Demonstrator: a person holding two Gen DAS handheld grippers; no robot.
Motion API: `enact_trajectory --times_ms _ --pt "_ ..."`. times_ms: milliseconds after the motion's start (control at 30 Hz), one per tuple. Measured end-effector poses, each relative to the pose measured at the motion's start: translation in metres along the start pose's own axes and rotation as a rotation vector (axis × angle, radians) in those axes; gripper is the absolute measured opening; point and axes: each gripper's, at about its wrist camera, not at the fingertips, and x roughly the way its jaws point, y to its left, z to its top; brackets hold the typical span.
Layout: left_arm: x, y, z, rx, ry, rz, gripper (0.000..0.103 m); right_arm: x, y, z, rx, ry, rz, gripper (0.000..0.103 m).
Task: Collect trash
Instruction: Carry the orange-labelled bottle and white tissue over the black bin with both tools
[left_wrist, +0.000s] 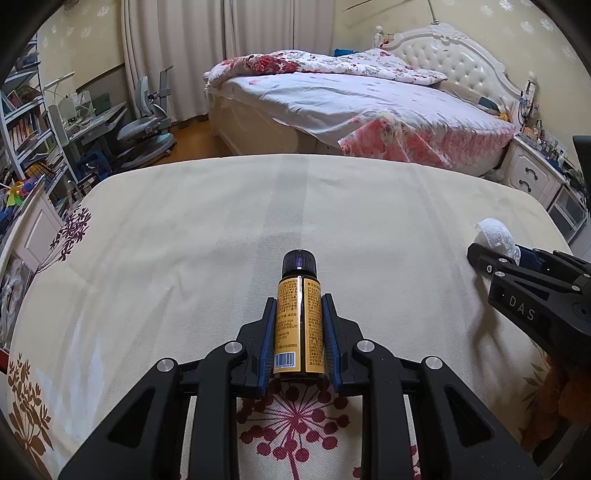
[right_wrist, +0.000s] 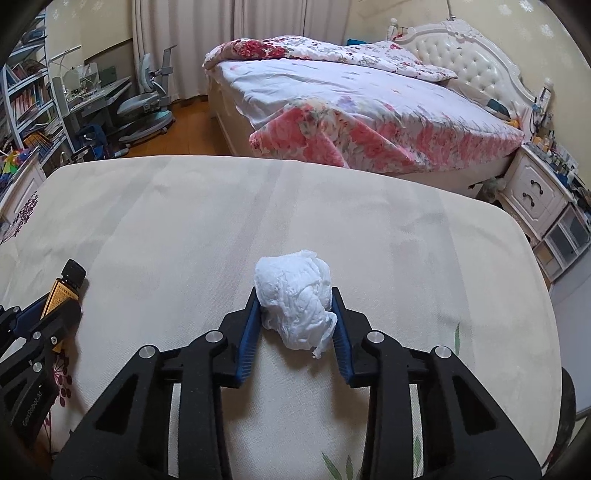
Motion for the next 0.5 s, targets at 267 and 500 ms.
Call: enact_trajectory --times_ms 267,500 --pt "-0.016 -0.022 -0.009 0.024 -0.012 -0.048 0.025 -0.026 -0.015 -0.030 0.017 -0.004 -0.007 0.034" --pt "-0.034 -0.057 -0.025 0.068 -0.020 -0.108 0.025 -0.054 -0.039 -0.065 0.058 -0.007 -0.028 0.034"
